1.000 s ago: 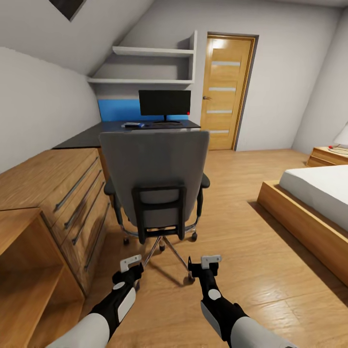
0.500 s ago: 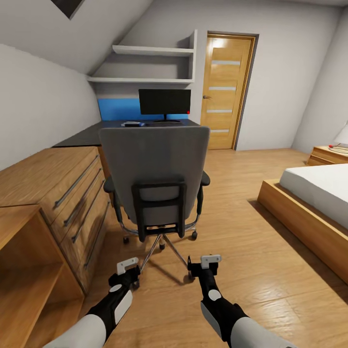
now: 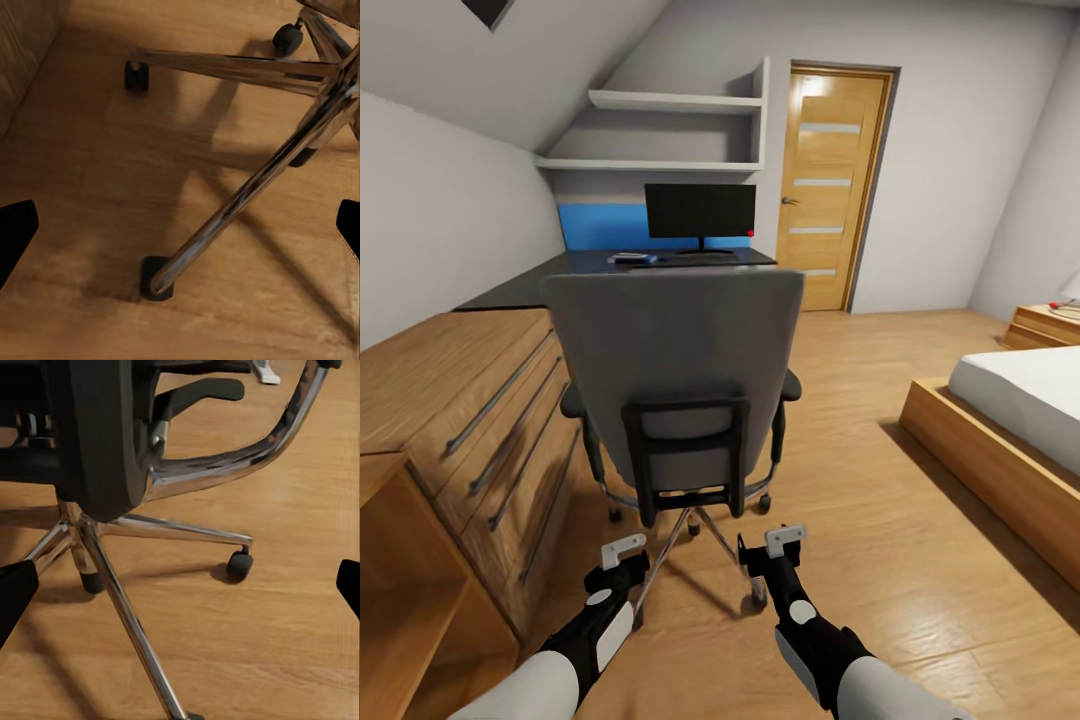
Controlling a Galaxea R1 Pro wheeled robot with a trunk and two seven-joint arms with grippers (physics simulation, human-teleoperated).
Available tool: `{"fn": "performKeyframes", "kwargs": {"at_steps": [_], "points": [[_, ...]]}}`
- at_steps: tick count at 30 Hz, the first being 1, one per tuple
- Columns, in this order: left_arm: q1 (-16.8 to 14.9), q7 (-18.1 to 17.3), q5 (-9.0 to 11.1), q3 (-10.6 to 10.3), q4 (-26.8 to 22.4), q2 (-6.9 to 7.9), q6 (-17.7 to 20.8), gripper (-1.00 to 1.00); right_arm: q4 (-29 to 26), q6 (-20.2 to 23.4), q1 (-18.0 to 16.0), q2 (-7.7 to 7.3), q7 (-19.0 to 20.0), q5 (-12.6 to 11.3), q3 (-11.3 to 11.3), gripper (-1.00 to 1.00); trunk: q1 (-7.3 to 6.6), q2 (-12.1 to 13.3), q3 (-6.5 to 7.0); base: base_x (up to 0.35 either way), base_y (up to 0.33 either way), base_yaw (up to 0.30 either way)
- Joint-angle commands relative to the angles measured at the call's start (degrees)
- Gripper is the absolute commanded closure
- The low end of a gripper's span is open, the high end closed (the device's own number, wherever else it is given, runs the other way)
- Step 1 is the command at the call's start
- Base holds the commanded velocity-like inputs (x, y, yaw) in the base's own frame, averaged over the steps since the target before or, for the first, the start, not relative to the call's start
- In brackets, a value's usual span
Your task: In the bedroom, organize the workspace by keeping the computer under the desk, ensuring the monitor is on the desk, placing the keyboard on the desk next to the monitor, placing the mouse on the desk next to the keyboard, moving the folder from the swivel chair onto the desk next to the mouse, stacking the notebook on top of the folder with the pen on top of the notebook, and positioning the swivel chair next to the desk.
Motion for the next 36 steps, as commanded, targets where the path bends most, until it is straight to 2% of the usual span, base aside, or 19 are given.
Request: {"fn": "performKeyframes", "kwargs": {"at_steps": [1,11,36], "points": [[-0.03,-0.04,0.38,0.18,0.04,-0.02,-0.28,-1.00,0.09,-0.15,-0.06,0.00,-0.47,-0.09,0.37,-1.00,0.01,-0.02,-0.05,0.229,0.000,0.000],[-0.03,-0.11,0.40,0.18,0.12,-0.03,-0.28,-1.00,0.09,-0.15,-0.06,0.00,-0.53,-0.06,0.36,-1.00,0.01,-0.02,-0.05,0.150,-0.010,0.000],[-0.03,-0.04,0.42,0.18,0.22,0.04,-0.30,-1.00,-0.01,-0.15,-0.06,0.00,-0.61,-0.06,0.36,-1.00,0.01,-0.02,-0.05,0.300,-0.005,-0.023]]}}
